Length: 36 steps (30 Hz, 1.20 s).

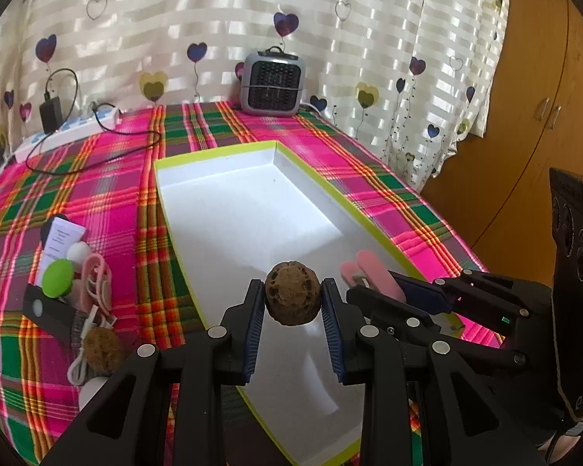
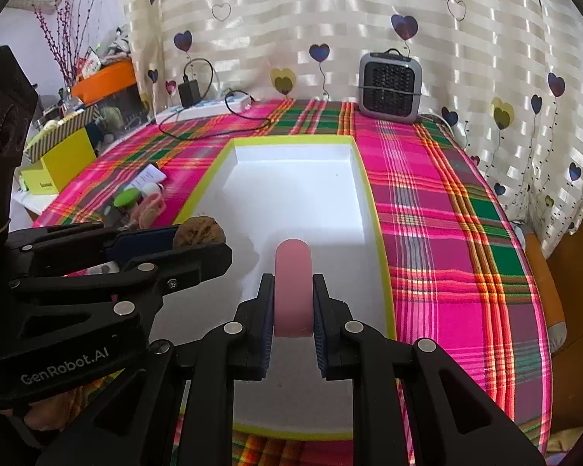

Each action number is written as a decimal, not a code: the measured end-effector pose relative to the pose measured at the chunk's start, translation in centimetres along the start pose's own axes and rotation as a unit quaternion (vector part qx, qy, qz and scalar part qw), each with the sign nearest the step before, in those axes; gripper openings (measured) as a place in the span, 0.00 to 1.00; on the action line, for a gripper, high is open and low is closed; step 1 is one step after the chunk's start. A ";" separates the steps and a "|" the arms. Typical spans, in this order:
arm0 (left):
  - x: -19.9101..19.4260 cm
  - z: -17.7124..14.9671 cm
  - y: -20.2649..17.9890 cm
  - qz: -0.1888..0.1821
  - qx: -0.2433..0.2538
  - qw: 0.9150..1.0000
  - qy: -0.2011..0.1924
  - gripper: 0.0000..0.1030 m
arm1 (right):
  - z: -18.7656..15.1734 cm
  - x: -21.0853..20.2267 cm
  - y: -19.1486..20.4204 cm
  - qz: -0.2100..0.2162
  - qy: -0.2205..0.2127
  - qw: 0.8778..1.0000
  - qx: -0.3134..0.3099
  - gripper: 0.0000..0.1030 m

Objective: Organize objects
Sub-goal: 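Lower both held items into the white tray and open both grippers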

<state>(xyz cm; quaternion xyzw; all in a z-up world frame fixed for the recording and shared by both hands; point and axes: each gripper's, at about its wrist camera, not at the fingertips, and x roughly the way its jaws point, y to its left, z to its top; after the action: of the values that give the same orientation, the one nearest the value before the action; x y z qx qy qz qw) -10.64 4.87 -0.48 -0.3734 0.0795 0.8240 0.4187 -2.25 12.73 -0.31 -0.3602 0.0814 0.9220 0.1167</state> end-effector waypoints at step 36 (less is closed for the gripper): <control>0.9 0.0 0.2 0.009 -0.001 1.000 0.014 0.34 | 0.4 0.5 -1.1 -0.040 0.027 0.999 0.002 0.27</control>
<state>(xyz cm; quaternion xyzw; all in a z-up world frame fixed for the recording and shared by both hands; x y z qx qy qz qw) -11.12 5.35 -1.16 -0.3842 0.0879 0.8226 0.4098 -2.52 13.96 -0.42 -0.3879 0.0714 0.9062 0.1522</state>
